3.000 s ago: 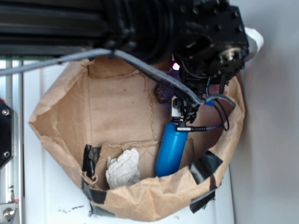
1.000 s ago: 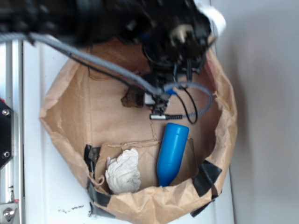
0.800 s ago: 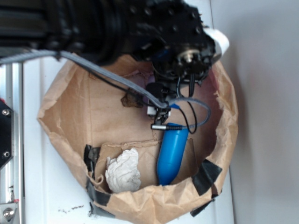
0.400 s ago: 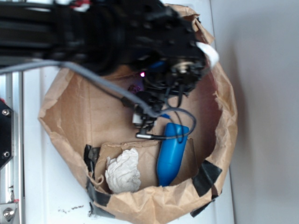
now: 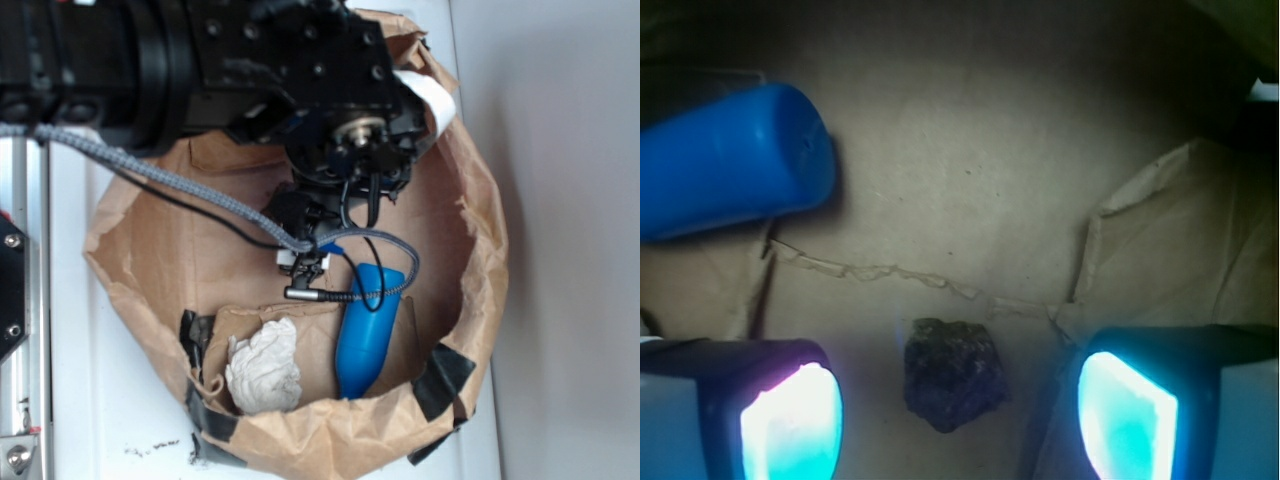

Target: Grab the rock.

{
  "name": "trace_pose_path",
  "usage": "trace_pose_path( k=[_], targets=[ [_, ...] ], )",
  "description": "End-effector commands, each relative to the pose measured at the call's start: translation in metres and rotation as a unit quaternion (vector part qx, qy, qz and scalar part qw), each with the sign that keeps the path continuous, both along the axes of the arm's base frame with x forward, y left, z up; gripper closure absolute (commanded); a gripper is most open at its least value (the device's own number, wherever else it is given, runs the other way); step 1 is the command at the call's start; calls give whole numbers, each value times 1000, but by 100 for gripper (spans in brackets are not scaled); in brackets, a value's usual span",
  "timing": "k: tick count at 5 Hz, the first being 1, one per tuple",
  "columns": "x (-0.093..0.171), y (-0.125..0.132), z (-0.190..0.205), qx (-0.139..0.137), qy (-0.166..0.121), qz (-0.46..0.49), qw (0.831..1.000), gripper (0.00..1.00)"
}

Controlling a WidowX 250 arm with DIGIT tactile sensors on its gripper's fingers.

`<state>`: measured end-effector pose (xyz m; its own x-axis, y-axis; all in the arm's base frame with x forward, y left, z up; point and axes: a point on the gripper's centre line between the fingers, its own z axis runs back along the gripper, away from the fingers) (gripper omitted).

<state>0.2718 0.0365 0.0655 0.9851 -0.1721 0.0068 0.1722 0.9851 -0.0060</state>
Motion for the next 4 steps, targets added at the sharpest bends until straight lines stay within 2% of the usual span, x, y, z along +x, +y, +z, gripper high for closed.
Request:
trace_pose_path(
  k=[1,2,3,4],
  targets=[
    [6,-1,-5,10,-9,2,1000,0],
    [9,-7,-29,28,5,-3,1000,0],
    [11,-8,-34,41,5,-1,999,100],
    [9,-9,-33,37,-7,4,999,100]
  ],
)
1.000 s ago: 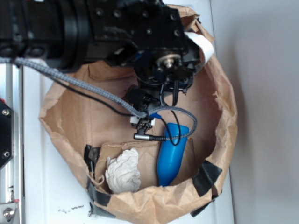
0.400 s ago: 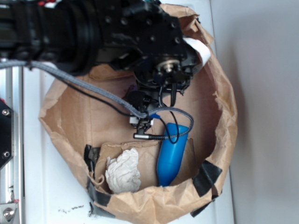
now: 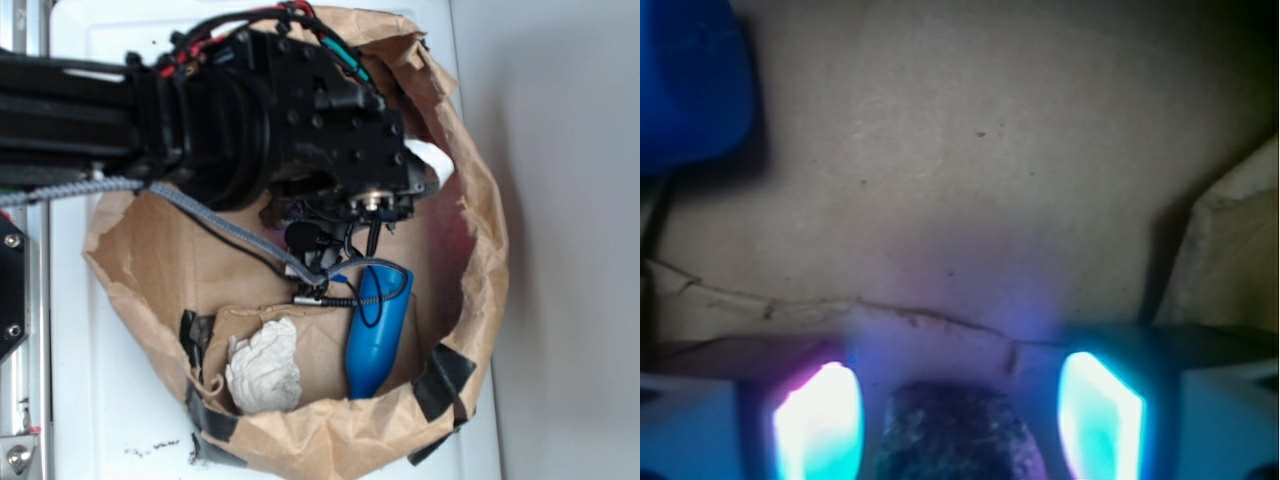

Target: Grab the rock.

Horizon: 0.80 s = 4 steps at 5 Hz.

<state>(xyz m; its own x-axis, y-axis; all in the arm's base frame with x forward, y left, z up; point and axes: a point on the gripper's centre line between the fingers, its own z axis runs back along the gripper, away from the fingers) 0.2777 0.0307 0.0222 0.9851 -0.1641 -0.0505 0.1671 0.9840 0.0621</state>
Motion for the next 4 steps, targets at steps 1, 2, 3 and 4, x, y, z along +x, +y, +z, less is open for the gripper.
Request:
trace_pose_path(
  k=[1,2,3,4],
  targets=[
    [4,-4,12,-5,-47,-1,999,100],
    [5,-4,11,-9,-57,3,998,100],
    [-16,5,45,-24,-76,13,997,100],
    [-27,13,72,-52,-88,21,995,100]
  ],
)
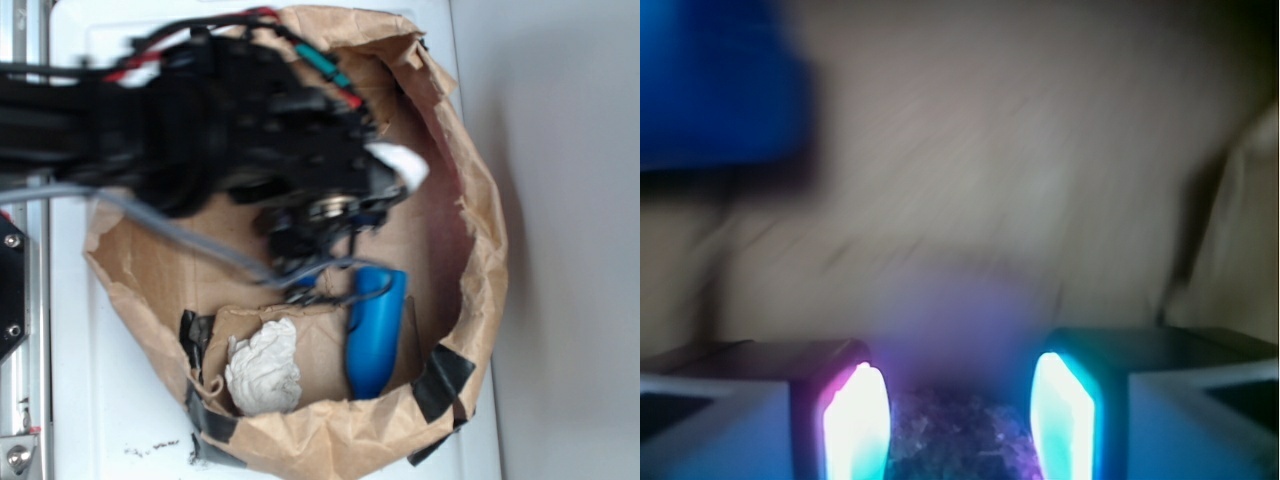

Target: Grab the rock.

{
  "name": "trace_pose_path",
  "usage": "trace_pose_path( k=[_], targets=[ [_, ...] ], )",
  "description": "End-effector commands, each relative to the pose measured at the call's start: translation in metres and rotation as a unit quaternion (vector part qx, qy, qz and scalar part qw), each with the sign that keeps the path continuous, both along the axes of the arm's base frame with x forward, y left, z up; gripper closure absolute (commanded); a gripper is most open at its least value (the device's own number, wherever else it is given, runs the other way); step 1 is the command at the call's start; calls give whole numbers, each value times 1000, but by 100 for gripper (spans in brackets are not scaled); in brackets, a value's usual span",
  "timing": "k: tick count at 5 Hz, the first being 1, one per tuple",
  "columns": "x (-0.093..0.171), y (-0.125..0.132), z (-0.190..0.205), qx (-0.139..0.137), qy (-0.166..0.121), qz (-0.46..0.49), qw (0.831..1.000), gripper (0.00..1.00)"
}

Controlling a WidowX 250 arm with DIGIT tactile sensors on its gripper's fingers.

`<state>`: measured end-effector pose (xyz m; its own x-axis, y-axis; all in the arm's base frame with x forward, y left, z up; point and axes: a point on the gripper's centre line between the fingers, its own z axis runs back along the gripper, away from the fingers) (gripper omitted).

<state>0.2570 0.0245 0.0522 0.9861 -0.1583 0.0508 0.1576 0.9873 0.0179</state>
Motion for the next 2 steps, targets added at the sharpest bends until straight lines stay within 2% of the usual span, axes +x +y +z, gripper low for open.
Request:
trace_pose_path(
  k=[1,2],
  targets=[
    [-17,27,65,-50,-41,27,998,100],
    [-13,36,70,-54,-45,26,997,100]
  ],
)
